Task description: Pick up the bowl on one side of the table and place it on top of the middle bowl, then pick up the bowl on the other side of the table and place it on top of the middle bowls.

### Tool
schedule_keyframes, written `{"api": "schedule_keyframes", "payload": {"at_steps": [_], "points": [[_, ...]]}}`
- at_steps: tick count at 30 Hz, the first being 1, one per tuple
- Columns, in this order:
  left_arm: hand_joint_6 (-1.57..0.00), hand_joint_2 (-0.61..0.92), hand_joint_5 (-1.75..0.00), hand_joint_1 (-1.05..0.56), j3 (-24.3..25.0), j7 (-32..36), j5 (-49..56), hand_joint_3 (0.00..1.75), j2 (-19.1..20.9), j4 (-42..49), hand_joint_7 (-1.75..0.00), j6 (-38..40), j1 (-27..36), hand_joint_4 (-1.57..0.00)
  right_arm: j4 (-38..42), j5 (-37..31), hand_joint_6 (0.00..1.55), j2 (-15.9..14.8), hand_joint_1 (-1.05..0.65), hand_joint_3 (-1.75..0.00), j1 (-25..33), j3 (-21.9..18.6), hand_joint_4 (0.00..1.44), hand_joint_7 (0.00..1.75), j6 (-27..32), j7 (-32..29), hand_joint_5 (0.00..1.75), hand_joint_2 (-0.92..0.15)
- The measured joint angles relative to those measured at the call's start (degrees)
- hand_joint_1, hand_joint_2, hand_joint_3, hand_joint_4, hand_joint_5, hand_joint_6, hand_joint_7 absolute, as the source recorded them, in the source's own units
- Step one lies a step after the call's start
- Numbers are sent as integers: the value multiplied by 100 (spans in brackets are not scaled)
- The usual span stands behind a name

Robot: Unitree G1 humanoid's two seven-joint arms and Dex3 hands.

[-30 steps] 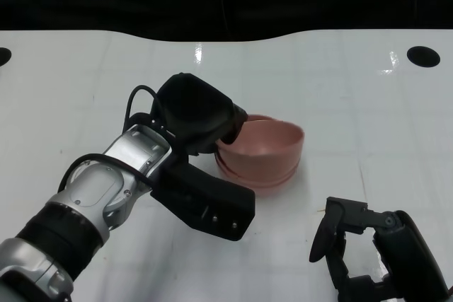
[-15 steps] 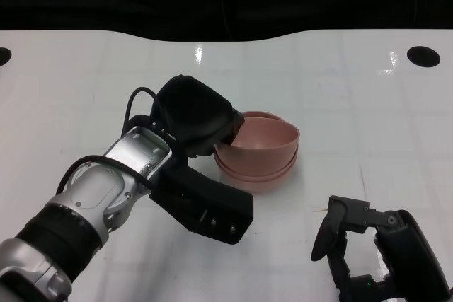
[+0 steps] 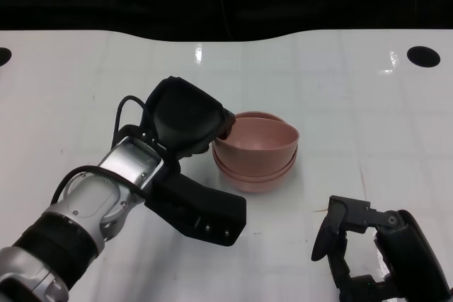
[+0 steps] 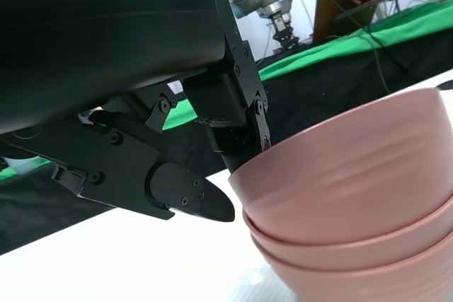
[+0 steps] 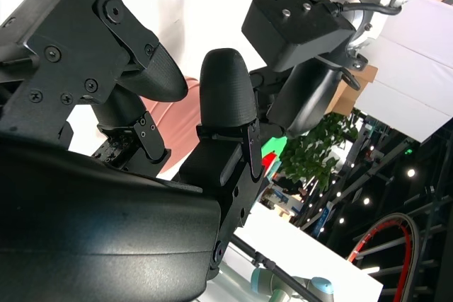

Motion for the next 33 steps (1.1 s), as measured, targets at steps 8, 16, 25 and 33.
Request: {"api": "schedule_keyframes", "payload": {"at_steps": [8,16,25,33], "points": [[-52,92,-27,-49,174,-104,-31,5,179,-751,0,308,498,-62,13,0,85,-3,-5,-168,-3,-15,95,147,-8,12,175,-18],[-42,92,-26,-49,736,-138,-393,16,373,-1812,0,380,1290,-50,49,24,86,-28,-3,-172,15,-65,96,146,-42,32,175,-17],[-39,92,-28,-43,1586,-161,-1287,20,698,-3014,-1,-167,2571,-40,14,2,86,-35,-4,-172,84,-96,96,146,-53,65,175,-16],[-45,92,-60,-39,2267,-91,-2206,23,841,-3596,-2,-1120,3819,-36,-7,24,84,-32,-4,-163,98,-85,95,148,-48,89,175,-22]]}}
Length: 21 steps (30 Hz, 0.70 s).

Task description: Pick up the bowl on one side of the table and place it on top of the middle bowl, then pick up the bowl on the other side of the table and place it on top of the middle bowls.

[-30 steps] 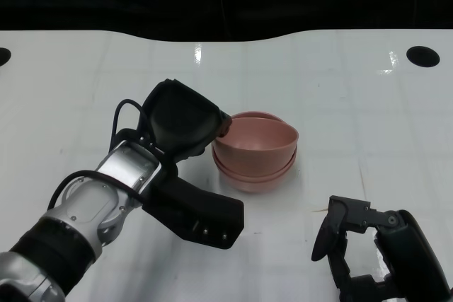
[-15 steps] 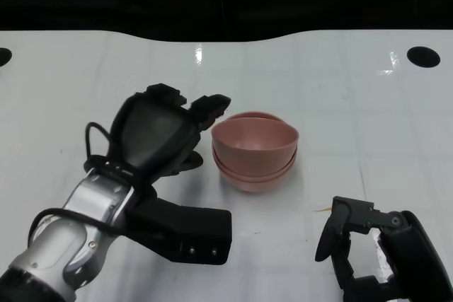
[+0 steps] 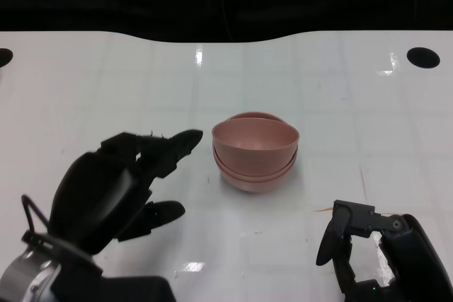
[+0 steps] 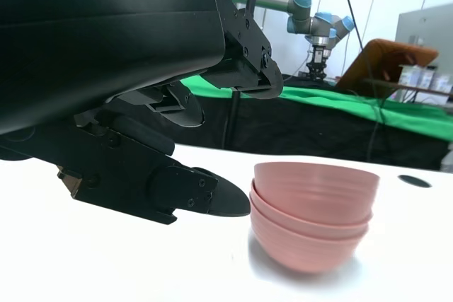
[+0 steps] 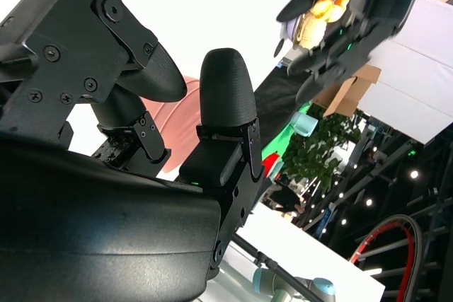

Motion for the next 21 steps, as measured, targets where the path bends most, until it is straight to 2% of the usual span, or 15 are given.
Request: {"api": "schedule_keyframes", "payload": {"at_steps": [6,11,13,17,18,20,21], "points": [[-49,92,-89,-35,336,-3,-569,22,-195,-322,-3,-399,699,-28,-2,-26,85,0,-4,-165,-23,0,95,148,17,12,175,-22],[-56,92,-97,-27,586,-3,-910,21,-318,-404,-6,-881,1245,-31,-17,-28,85,1,-5,-169,-15,0,96,148,50,13,175,-20],[-62,92,-101,-25,697,-7,-1220,21,-403,-405,-9,-1040,1408,-38,-27,-28,85,3,-4,-169,-8,3,96,148,75,14,175,-20],[-88,92,-108,-14,799,-183,-2153,23,-706,-393,-22,-1371,1687,-58,-47,-33,84,5,-4,-168,4,6,95,148,81,13,175,-20],[-94,88,-107,-12,816,-261,-2435,33,-797,-393,-29,-1439,1746,-66,-63,-33,84,5,-4,-168,8,6,95,148,87,12,175,-20],[-98,68,-110,-8,845,-401,-2897,78,-981,-409,-44,-1441,1871,-75,-124,-36,84,8,-4,-168,23,9,95,148,98,12,175,-20],[-96,60,-114,-4,856,-504,-3122,100,-1064,-438,-58,-1377,1958,-79,-142,-35,84,9,-4,-168,29,11,95,148,98,12,175,-20]]}}
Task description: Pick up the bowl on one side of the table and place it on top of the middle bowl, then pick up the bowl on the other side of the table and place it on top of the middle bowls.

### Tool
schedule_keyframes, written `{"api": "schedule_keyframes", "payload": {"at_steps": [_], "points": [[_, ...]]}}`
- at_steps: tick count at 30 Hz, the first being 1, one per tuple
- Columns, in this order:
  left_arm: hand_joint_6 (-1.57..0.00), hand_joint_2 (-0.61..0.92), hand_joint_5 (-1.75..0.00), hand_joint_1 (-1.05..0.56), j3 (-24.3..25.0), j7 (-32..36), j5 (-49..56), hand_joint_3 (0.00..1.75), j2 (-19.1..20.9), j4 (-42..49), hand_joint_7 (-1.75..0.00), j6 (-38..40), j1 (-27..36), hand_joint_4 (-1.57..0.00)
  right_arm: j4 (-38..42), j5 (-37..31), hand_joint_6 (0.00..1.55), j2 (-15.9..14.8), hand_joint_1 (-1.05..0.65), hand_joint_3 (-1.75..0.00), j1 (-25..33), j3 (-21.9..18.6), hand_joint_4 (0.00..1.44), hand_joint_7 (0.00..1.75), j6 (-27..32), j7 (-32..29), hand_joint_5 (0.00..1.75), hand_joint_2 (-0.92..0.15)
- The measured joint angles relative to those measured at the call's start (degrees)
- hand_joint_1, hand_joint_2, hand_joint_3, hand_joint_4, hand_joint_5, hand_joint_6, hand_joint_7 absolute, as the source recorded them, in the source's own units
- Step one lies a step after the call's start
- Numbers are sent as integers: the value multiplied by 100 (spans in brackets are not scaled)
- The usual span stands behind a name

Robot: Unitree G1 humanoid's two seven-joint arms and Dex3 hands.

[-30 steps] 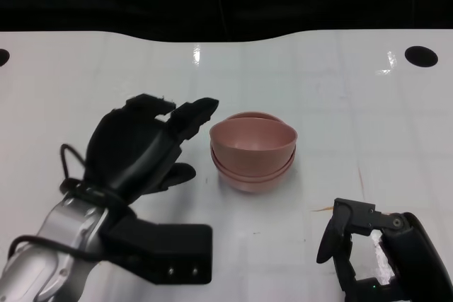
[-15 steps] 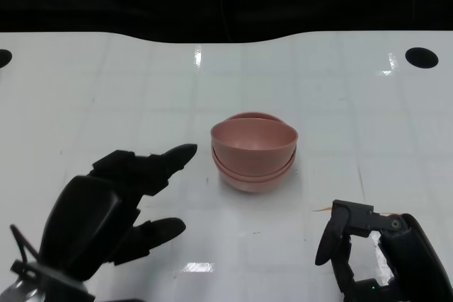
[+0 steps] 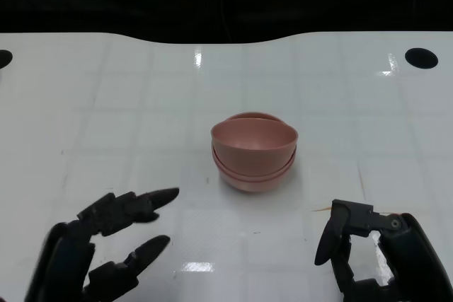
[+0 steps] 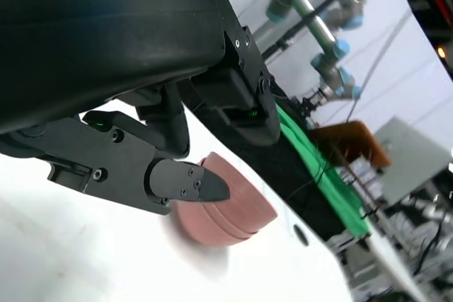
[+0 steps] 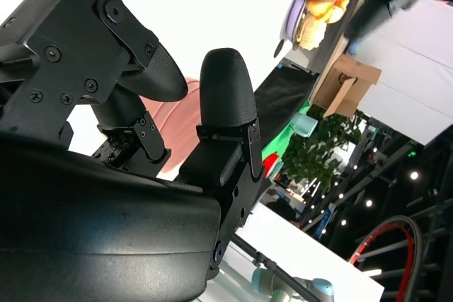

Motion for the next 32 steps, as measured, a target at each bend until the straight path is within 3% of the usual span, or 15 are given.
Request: {"api": "schedule_keyframes", "payload": {"at_steps": [5,6,9,12,32], "points": [[-91,55,-129,0,93,-364,-484,120,-236,-117,-88,230,207,-86,-2,17,84,-3,-4,-167,18,-7,95,148,4,7,175,-20],[-87,55,-147,-1,103,-427,-591,120,-298,-119,-109,264,230,-82,-2,20,83,-8,-4,-166,19,-11,95,148,4,12,175,-20],[-82,52,-169,-2,136,-587,-884,125,-499,-96,-143,376,247,-82,-2,21,84,-40,-4,-165,19,-18,94,147,3,17,175,-21],[-80,47,-174,-3,208,-715,-1016,134,-621,24,-158,380,243,-85,-2,38,84,-86,-5,-165,27,-29,94,147,3,25,175,-21],[-81,35,-175,-6,312,-1419,-1260,150,-898,311,-162,385,92,-89,148,255,86,-154,-6,-164,42,-54,94,143,-52,99,175,-20]]}}
